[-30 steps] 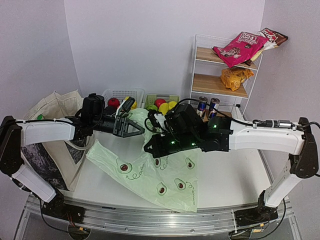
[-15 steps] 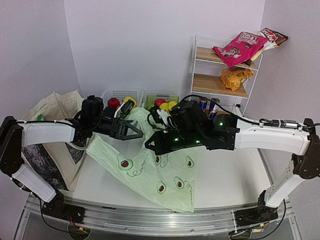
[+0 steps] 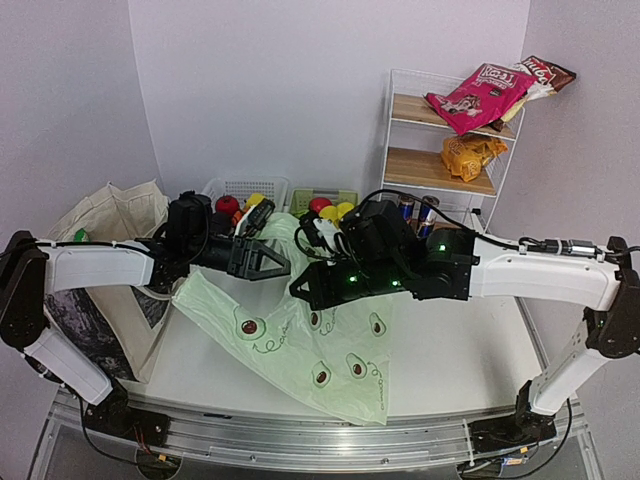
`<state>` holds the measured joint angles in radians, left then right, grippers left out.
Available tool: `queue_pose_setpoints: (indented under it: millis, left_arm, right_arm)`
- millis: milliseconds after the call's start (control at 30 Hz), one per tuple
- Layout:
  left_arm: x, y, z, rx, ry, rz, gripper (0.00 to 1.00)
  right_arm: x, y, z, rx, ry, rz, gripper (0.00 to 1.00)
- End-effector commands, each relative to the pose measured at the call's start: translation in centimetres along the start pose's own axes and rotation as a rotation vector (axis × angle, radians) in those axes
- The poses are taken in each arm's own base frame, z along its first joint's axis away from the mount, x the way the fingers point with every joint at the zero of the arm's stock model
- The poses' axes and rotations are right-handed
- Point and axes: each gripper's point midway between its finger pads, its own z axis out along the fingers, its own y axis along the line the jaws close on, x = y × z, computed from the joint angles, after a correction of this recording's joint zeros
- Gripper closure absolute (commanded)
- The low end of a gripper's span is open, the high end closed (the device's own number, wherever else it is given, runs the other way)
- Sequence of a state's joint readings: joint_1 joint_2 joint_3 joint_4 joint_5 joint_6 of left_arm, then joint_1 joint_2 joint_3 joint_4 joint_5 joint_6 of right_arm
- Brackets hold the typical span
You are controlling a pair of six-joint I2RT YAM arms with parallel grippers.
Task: Place the mixed food into the grocery bags and tie them
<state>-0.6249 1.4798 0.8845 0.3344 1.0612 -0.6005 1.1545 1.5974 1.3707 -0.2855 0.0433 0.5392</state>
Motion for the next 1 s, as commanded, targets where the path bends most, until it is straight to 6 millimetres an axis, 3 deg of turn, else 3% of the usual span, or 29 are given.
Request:
queue_pose_setpoints:
  millis: [0,267,367,467,500,633,700,733,833,867,967]
  left_arm:
    - [-3.0,-1.6,0.1,0.024,-0.066,0.076,0.47]
    - [-3.0,-1.5,0.9,0.019,-0.087,0.058,0.53]
    - [-2.8,-1.7,1.0,0.033,-0.075,0.067,0.67]
    - [-2.7,-1.9,0.9,0.036,-0.07,0.07,0.96]
    - [-2.8,-1.9,0.9,0.036,-0.07,0.07,1.0]
    - [-2.8,-1.1,0.9,-0.01,-0.064,0.063,1.0]
    - [-2.9,-0.3,0.8,-0.067,-0.062,0.089,1.0]
    - [-2.9,0.1,0.7,-0.1,-0.06,0.112,1.0]
    - [-3.0,1.1,0.5,-0.181,-0.054,0.188,1.0]
    - [-2.9,1.1,0.5,-0.194,-0.046,0.221,1.0]
    - [-2.5,0.3,0.9,-0.217,-0.022,0.348,1.0]
  right_arm:
    - [-1.4,1.2,-0.8,-0.04,-0.04,-0.007,1.0]
    - [-1.4,1.5,-0.4,-0.052,-0.028,-0.006,1.0]
    - [-1.3,1.3,-0.4,-0.046,-0.028,-0.008,1.0]
    - [-1.2,1.2,-0.4,-0.039,-0.03,-0.01,1.0]
    - [-1.2,1.1,-0.5,-0.039,-0.032,-0.011,1.0]
    - [-1.3,0.7,-1.0,-0.016,-0.046,-0.014,1.0]
    - [-1.5,-0.8,-1.6,0.059,-0.072,-0.007,1.0]
    - [-1.5,-1.6,-2.1,0.106,-0.079,-0.001,0.97]
    - [-1.7,-3.5,-3.3,0.217,-0.091,-0.001,0.66]
    - [-1.8,-3.6,-3.5,0.23,-0.088,-0.009,0.6]
    - [-2.7,-3.6,-3.8,0.263,-0.091,-0.031,0.51]
